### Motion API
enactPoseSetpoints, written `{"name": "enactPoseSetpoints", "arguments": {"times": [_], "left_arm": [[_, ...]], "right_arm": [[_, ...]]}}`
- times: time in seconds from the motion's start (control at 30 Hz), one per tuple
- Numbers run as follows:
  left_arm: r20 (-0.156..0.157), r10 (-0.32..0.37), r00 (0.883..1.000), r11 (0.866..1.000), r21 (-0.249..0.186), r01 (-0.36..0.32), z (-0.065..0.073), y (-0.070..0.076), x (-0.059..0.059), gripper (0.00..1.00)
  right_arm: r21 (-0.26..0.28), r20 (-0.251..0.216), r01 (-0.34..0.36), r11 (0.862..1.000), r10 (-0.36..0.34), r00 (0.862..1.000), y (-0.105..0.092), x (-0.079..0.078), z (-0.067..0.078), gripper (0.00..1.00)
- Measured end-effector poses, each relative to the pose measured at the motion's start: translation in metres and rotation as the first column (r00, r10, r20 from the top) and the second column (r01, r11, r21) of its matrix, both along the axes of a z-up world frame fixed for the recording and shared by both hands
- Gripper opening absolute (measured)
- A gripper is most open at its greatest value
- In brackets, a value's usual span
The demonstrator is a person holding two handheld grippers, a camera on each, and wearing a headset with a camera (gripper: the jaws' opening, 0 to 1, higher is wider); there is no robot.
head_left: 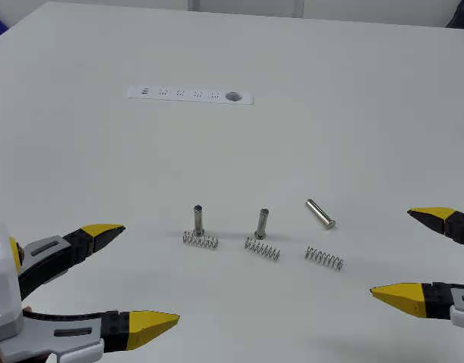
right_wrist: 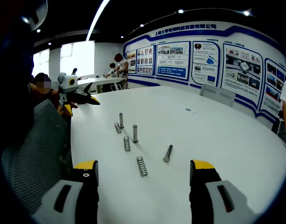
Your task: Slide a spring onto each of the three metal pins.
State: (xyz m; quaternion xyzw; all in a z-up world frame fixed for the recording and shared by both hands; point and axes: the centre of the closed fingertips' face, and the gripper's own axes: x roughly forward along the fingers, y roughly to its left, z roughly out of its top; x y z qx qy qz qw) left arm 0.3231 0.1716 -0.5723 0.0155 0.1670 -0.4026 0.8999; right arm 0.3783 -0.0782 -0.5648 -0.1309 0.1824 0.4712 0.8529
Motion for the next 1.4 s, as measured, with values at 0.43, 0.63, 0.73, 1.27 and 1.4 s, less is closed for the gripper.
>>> {"name": "enactPoseSetpoints", "arguments": {"times": [0.43,0.63,0.73,1.27,1.4], "left_arm": [[-0.026,0.017,1.000,1.000,0.006,-0.017,-0.0063,0.0038,-0.0025,0.87],[-0.028,0.025,0.999,1.000,0.002,-0.025,-0.0059,0.0046,-0.0023,0.87],[-0.031,0.027,0.999,1.000,0.002,-0.027,-0.0063,0.0054,-0.0027,0.87],[-0.030,0.036,0.999,0.999,-0.003,-0.036,-0.0050,0.0081,-0.0034,0.86],[-0.030,0.032,0.999,0.999,-0.001,-0.032,-0.0052,0.0072,-0.0040,0.86]], "right_arm": [[-0.001,-0.011,0.000,1.000,0.000,1.000,0.0006,0.0004,-0.0020,0.80],[-0.007,-0.016,-0.005,1.000,0.005,1.000,0.0013,0.0019,-0.0020,0.80],[-0.010,-0.017,-0.009,1.000,0.009,1.000,0.0021,0.0026,-0.0015,0.80],[-0.024,-0.022,-0.003,1.000,0.002,1.000,0.0022,0.0033,-0.0011,0.78],[-0.020,-0.023,0.016,1.000,-0.017,1.000,0.0002,0.0095,-0.0003,0.77]]}}
